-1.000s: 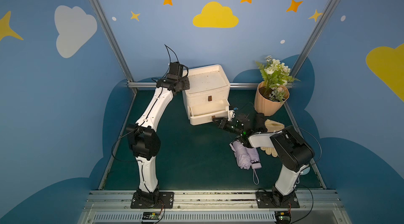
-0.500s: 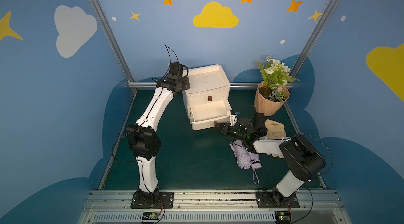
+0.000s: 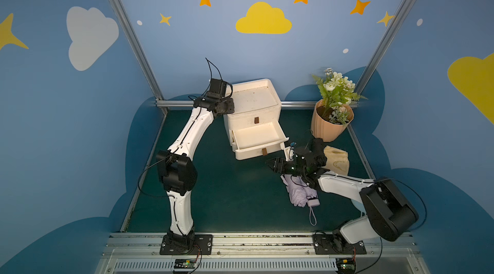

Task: Place the umbrella in the drawer by color
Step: Open the drawer in the storage box, then pick up the umbrella from the center of the board.

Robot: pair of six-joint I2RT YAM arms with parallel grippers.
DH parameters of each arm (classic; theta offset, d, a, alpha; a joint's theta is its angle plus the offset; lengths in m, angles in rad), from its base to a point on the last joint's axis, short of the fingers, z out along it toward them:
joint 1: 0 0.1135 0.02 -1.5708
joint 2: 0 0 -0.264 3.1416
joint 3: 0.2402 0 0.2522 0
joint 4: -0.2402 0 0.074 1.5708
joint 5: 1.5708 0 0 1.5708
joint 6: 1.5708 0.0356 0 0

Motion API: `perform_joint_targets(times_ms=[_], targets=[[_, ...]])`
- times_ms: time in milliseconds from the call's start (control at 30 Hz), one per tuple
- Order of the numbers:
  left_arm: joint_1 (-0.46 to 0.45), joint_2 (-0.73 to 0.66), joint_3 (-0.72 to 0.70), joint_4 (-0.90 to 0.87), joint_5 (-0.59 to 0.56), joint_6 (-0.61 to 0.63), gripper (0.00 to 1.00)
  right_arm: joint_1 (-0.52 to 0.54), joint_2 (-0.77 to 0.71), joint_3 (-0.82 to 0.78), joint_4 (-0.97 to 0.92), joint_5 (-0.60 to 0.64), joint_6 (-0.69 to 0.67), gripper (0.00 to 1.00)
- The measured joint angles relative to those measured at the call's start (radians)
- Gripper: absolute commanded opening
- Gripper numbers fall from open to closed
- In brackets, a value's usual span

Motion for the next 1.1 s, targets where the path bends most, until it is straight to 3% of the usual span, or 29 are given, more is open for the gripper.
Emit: perform_joint_targets(times_ms=[233, 467, 633, 767, 1100], targets=[[-0.004, -0.149, -0.171, 0.008, 0.000, -0.020, 1.00, -0.008, -0.315, 0.095, -0.491, 0.123, -0.120, 0.73], [-0.003, -0.566, -0.551, 0.118, -0.009, -0.089, 1.00, -0.006, -0.404, 0.271, -0.981, 0.206, -0.157, 0.71], [-0.002, -0.804, -0.828, 0.185, 0.031, -0.170, 1.00, 0.023, -0.300, 0.329, -1.191, 0.259, -0.165, 0.69], [-0.002, -0.905, -0.977, 0.182, 0.056, -0.218, 1.00, 0.037, -0.153, 0.389, -1.305, 0.320, -0.187, 0.68], [-0.002, -1.048, -1.093, 0.163, 0.063, -0.269, 1.00, 0.069, 0.140, 0.453, -1.349, 0.375, -0.251, 0.64]])
